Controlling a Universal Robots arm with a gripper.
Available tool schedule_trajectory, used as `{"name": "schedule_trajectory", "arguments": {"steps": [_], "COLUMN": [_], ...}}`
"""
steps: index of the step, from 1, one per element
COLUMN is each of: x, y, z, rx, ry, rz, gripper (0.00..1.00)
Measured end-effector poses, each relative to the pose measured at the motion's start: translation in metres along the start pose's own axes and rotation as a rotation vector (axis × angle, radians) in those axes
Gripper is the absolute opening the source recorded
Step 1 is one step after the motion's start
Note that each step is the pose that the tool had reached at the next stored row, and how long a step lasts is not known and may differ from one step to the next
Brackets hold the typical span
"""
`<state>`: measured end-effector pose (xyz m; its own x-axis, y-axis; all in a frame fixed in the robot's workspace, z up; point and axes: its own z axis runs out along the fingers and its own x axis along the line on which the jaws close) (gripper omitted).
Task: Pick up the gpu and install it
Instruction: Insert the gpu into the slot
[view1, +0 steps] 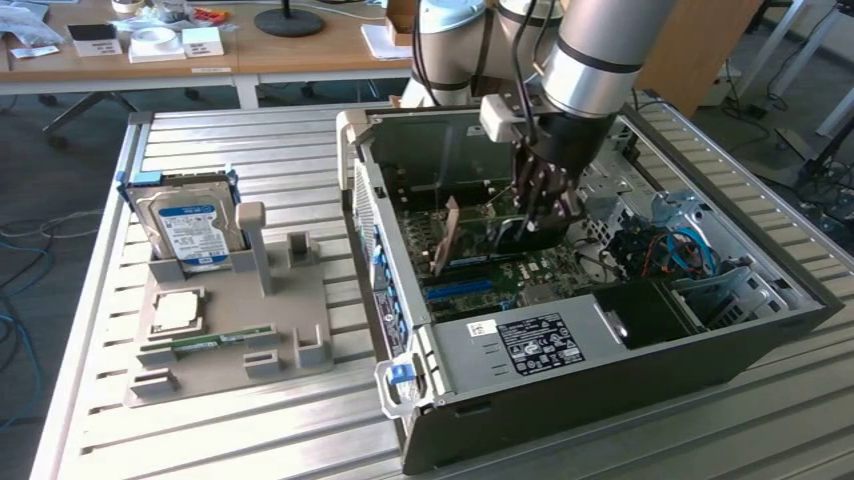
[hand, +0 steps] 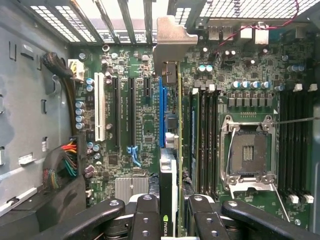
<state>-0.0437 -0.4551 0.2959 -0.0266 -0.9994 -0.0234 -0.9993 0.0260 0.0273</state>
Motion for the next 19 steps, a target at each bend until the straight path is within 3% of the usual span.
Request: {"name": "schedule_trajectory", "arguments": {"steps": [19], "x": [0.002], "y": [0.0038], "z": [0.0129], "rx": [-0.0001], "ry": [0.0001], "rz": [0.0], "gripper": [0.27]}}
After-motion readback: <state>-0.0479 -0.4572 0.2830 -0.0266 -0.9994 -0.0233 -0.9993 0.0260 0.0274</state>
